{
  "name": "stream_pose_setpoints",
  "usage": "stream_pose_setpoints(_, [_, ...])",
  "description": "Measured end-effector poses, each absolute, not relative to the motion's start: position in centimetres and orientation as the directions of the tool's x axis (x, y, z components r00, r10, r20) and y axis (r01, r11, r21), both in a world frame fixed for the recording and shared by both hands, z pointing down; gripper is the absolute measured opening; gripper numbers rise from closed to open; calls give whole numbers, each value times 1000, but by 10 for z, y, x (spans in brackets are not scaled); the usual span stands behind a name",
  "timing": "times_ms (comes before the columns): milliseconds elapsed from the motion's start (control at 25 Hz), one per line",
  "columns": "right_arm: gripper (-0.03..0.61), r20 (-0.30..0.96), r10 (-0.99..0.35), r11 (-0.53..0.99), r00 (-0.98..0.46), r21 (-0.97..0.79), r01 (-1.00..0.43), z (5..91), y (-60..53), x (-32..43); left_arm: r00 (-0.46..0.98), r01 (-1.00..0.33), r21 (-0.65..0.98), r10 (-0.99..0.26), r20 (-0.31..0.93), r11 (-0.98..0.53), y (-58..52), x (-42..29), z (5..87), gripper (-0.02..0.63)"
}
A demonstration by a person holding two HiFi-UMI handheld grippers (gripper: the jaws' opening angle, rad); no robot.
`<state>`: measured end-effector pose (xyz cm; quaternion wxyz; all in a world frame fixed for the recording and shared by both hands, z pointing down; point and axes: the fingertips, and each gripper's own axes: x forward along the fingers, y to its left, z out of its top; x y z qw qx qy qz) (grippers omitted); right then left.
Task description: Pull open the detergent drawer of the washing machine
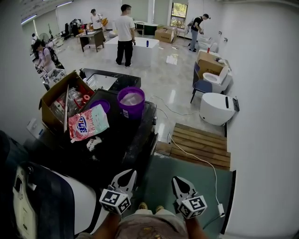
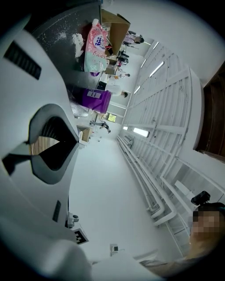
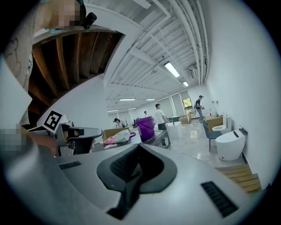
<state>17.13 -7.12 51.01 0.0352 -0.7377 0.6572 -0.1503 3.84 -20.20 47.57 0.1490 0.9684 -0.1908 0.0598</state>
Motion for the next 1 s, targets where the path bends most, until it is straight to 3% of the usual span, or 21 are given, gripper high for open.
stream_pose_setpoints(360, [25, 151, -987, -94, 52, -286, -954, 503, -82, 196, 910, -413, 297, -387, 146, -861, -203, 57, 463, 21])
stream_pose_setpoints(560, [144, 130, -991, -60, 16, -340, -939, 496, -89, 203, 903, -431, 305, -407, 142, -850, -201, 62, 463, 21])
stream_pose_setpoints(1000, [321, 118, -987, 50, -111, -429, -902, 516, -98, 198, 883, -469, 308, -447, 140, -828, -200, 61, 465, 21])
